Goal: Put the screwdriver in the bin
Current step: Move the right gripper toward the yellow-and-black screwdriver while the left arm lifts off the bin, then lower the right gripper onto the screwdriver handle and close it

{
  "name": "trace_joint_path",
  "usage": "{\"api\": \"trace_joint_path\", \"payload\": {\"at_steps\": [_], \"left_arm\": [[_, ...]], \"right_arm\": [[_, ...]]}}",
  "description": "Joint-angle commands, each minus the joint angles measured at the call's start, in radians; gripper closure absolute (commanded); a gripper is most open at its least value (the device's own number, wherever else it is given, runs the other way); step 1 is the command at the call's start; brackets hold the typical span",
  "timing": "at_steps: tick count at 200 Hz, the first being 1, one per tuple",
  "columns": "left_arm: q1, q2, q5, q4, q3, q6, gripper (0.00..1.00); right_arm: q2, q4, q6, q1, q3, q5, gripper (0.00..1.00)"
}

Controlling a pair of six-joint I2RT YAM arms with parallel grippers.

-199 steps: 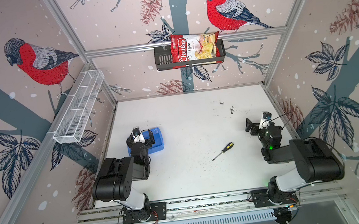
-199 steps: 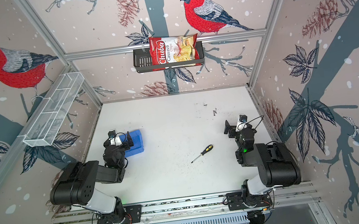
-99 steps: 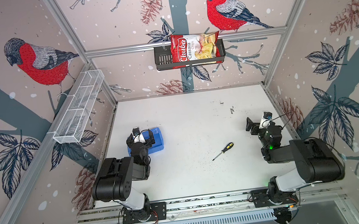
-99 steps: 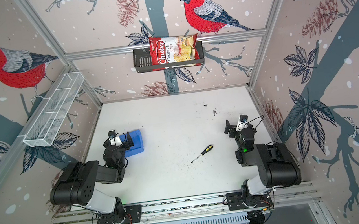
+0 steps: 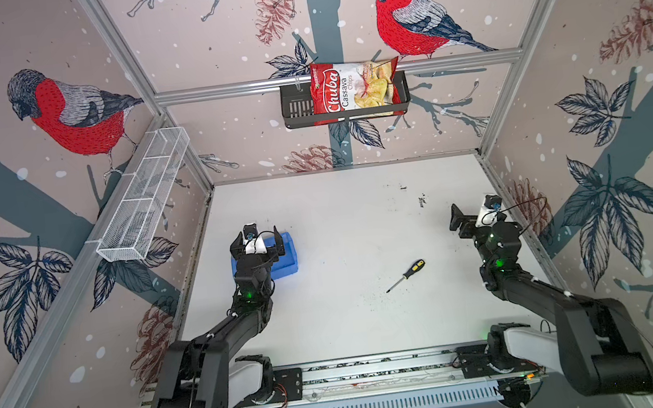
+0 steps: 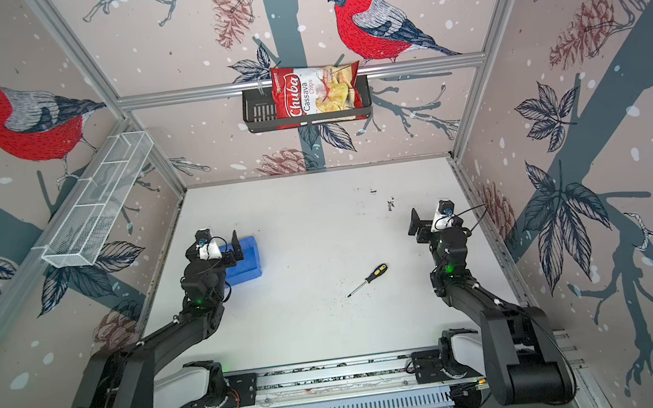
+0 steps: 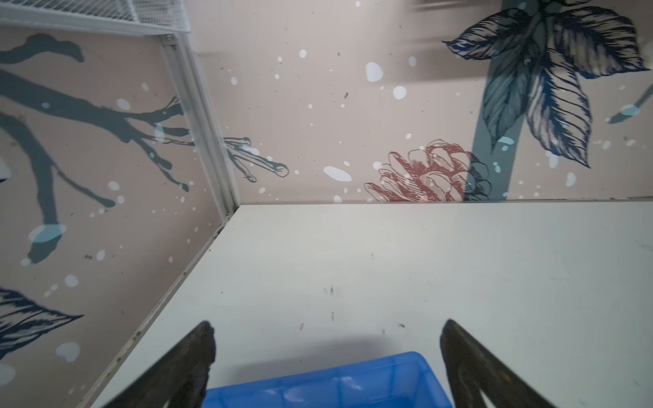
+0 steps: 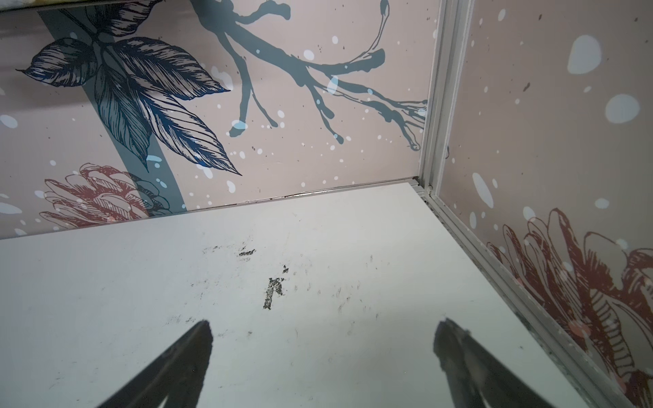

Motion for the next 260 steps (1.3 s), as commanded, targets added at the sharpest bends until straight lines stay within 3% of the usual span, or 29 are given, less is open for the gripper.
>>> {"api": "trace_joint_path", "payload": {"at_steps": [1, 21, 55, 102, 127, 144, 160, 179, 203, 244, 260], "left_arm": [[-0.034, -0.047, 0.085, -0.215, 0.049, -0.005, 0.02], [-0.098, -0.071, 0.141, -0.265, 0.073, -0.038, 0.02], [-0.267, -0.065, 0.146, -0.304, 0.105, -0.034, 0.02], [-0.481, 0.048, 0.208, -0.289, 0.155, 0.032, 0.02], [-0.574, 0.071, 0.244, -0.354, 0.178, 0.043, 0.02], [-0.610, 0.066, 0.279, -0.325, 0.151, 0.035, 0.02], [-0.632, 0.078, 0.304, -0.302, 0.132, 0.035, 0.02], [-0.647, 0.098, 0.306, -0.310, 0.143, 0.042, 0.02], [-0.667, 0.111, 0.225, -0.288, 0.148, 0.014, 0.02], [-0.672, 0.144, 0.226, -0.298, 0.179, 0.022, 0.02], [-0.671, 0.148, 0.227, -0.289, 0.179, 0.021, 0.02]], "right_arm": [[-0.066, -0.174, 0.074, 0.029, 0.022, 0.025, 0.00], [-0.129, -0.325, 0.243, 0.064, 0.053, 0.116, 0.00], [-0.210, -0.526, 0.503, 0.159, 0.069, 0.219, 0.00], [-0.195, -0.826, 0.660, 0.378, 0.140, 0.307, 0.00], [-0.149, -0.880, 0.660, 0.469, 0.172, 0.236, 0.00], [-0.112, -0.894, 0.656, 0.478, 0.174, 0.105, 0.00], [-0.070, -0.940, 0.673, 0.477, 0.191, 0.058, 0.00], [-0.007, -0.999, 0.697, 0.474, 0.232, 0.039, 0.00], [0.096, -1.054, 0.702, 0.477, 0.296, 0.000, 0.00], [0.265, -1.169, 0.720, 0.482, 0.398, 0.032, 0.00], [0.307, -1.209, 0.720, 0.486, 0.428, 0.038, 0.07]]}}
